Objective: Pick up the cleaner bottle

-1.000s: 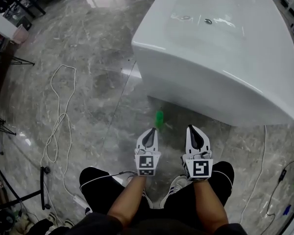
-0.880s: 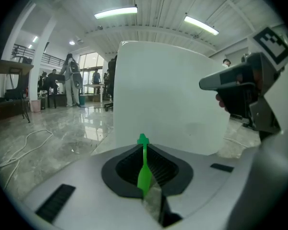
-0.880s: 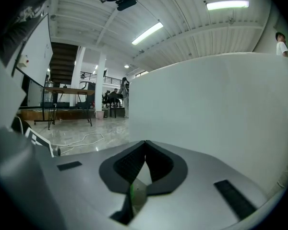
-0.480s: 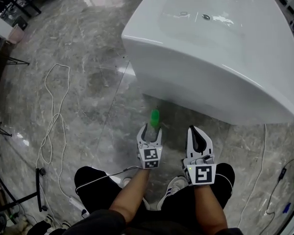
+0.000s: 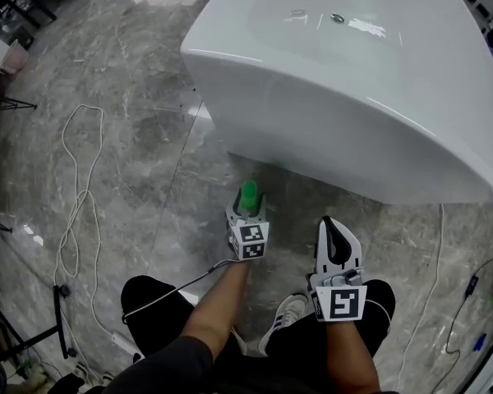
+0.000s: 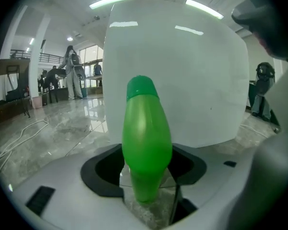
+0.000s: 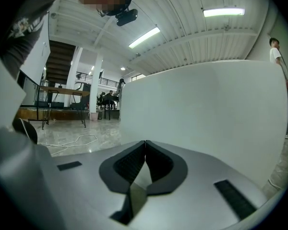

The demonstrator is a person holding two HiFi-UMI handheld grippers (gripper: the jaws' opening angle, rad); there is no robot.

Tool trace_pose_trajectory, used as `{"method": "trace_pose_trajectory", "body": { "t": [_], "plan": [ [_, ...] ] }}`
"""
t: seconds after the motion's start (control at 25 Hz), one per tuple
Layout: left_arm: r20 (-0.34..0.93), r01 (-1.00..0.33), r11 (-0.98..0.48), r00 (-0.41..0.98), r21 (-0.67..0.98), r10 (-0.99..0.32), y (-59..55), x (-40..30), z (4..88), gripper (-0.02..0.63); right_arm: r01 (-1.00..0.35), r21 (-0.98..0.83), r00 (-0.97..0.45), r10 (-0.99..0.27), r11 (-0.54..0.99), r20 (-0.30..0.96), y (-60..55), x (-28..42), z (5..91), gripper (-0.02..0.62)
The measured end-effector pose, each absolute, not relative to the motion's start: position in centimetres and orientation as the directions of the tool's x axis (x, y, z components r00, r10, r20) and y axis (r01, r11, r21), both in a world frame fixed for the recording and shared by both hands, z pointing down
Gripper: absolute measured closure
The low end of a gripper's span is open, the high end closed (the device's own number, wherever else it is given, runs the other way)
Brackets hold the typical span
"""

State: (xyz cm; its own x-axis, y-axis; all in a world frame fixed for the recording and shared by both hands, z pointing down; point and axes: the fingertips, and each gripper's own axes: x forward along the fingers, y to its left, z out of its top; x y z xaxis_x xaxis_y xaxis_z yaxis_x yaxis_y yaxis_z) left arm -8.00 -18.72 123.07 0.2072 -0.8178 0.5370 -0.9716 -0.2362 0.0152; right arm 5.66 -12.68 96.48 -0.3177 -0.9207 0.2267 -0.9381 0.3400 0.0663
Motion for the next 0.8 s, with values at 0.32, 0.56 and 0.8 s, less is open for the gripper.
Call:
{"method": "trace_pose_trajectory", "body": {
  "t": [0.32,0.56,0.8],
  "plan": [
    [0.544,-0.979,-0.203,0.179,0.015,-0.82,-20.6,-7.8,123.5,0.353,-0.941,0.052,-0.317,-0.923,0.335,0.216,-12.2,6.4,96.5,0.578],
    [0.547,-0.98,-0.199,0.169,0.005,-0.82,-20.9,-8.1,123.5,0.411,-0.94,0.052,-0.317,-0.918,0.338,0.237,-12.0,6.4,96.9,0.578],
    [0.533,-0.97,-0.243,0.218,0.025,-0.817,-20.9,-7.8,122.7,0.417,-0.934,0.065,-0.329,-0.917,0.352,0.227,-12.1,5.8,96.5,0.578]
  ]
}}
